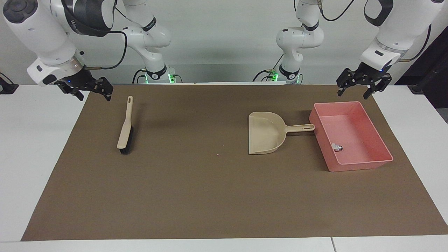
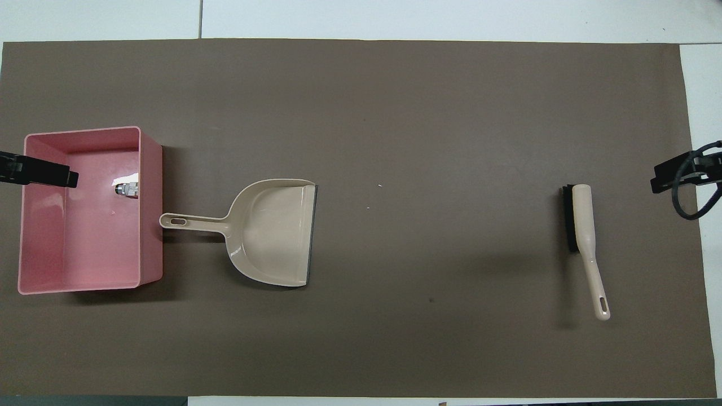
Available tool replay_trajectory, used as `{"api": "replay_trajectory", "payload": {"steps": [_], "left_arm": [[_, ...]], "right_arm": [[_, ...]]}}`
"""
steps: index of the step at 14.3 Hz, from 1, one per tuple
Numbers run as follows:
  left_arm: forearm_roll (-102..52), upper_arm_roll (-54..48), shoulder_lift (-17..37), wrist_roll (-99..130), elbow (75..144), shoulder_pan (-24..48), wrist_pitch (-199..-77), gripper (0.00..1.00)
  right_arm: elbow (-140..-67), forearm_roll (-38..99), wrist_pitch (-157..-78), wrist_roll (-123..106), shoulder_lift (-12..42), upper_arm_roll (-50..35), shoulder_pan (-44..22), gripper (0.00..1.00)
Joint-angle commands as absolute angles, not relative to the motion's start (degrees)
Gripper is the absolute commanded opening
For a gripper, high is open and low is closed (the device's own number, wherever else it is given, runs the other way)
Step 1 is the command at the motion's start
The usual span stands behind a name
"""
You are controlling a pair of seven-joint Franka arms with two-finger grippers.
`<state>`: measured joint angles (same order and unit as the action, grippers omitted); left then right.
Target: Clean e-waste and dump in bin
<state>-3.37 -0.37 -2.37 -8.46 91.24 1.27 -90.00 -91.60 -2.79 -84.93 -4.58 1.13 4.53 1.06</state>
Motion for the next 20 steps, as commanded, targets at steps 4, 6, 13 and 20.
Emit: {"api": "replay_trajectory", "payload": {"steps": [4, 6, 13, 20], "left_arm": [[-3.3, -0.2, 0.1, -3.9, 87.9, 0.2, -83.6, 0.98], [-1.7, -0.2, 0.2, -3.6, 87.7, 0.2, -83.8, 0.98], [-1.2, -0.3, 0.5, 0.3, 87.4, 0.4, -83.8, 0.98], [-1.1, -0.3, 0.4, 0.3, 87.6, 0.4, -84.2, 0.99]], "right_arm": [[-91.6, -2.5, -85.3, -4.3, 0.8, 5.1, 0.6, 0.99], [-91.6, -2.5, -85.3, -4.3, 0.8, 5.1, 0.6, 0.99], [-91.6, -2.5, -85.3, -4.5, 0.8, 5.1, 0.7, 0.99], [-91.7, -2.5, -85.3, -4.6, 0.7, 5.3, 0.7, 0.99]]}}
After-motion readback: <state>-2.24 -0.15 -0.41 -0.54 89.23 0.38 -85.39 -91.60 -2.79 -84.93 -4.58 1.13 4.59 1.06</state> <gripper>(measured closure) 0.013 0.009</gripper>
